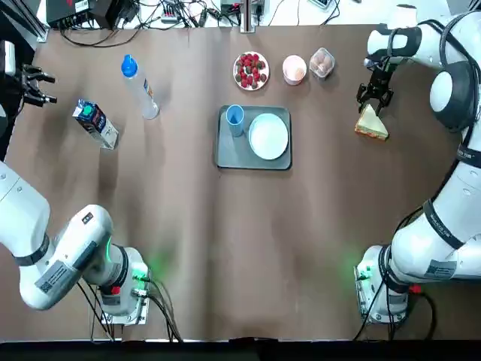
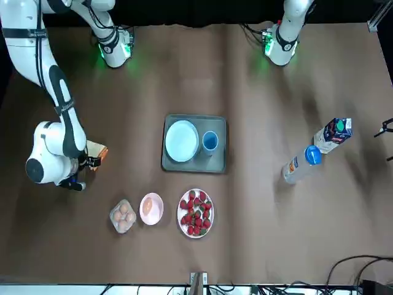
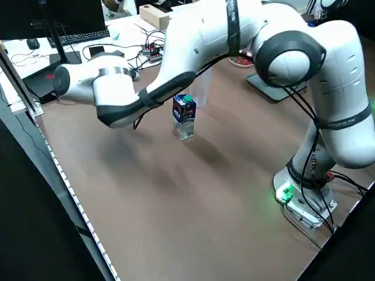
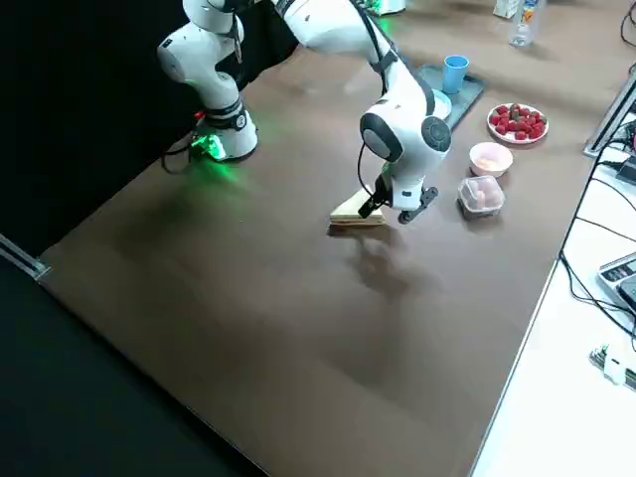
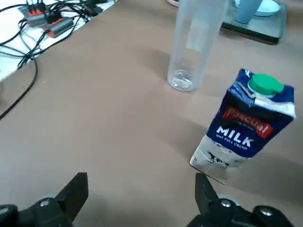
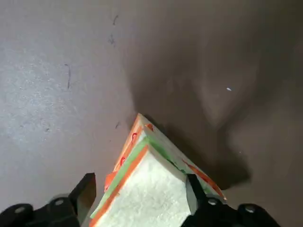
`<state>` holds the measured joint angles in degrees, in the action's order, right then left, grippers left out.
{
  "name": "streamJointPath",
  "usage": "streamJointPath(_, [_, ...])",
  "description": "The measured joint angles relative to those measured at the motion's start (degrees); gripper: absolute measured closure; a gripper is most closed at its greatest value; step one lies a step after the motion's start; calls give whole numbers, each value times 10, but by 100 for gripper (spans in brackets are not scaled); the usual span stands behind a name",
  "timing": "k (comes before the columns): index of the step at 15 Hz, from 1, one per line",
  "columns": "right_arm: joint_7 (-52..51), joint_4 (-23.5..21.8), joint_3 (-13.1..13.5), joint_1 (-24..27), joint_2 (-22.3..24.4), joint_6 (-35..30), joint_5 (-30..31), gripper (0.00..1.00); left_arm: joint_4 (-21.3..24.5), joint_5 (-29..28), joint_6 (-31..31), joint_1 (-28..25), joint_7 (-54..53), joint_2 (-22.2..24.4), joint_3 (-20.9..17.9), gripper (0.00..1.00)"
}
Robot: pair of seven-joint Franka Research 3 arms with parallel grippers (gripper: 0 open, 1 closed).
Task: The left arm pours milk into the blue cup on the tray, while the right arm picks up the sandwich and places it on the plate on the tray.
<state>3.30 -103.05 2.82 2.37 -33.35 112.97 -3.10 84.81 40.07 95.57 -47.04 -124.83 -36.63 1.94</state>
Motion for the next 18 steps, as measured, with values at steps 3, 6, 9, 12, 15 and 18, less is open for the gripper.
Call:
streamJointPath(3, [1, -17, -1, -2, 0, 0, 0, 15, -6, 0, -32, 0, -12, -16, 0, 0])
streamJointPath(6, [3, -23, -1, -7, 0, -2, 1, 21, -6, 0, -48, -1, -13, -22, 0, 0])
streamJointPath(9, [4, -24, -1, -8, 0, -8, 2, 30, -6, 0, -59, -1, -13, -41, 0, 0])
streamJointPath(12, [4, -24, -1, -8, 1, -17, 8, 52, -6, -3, -74, -1, -28, -64, 0, 0])
streamJointPath(15, [4, -22, -2, -9, 3, -33, 20, 75, -7, -15, -100, 0, -112, -77, 2, 0])
streamJointPath(18, [4, -20, -2, -9, 4, -39, 26, 85, -7, -16, -109, 3, -159, -86, 2, 0])
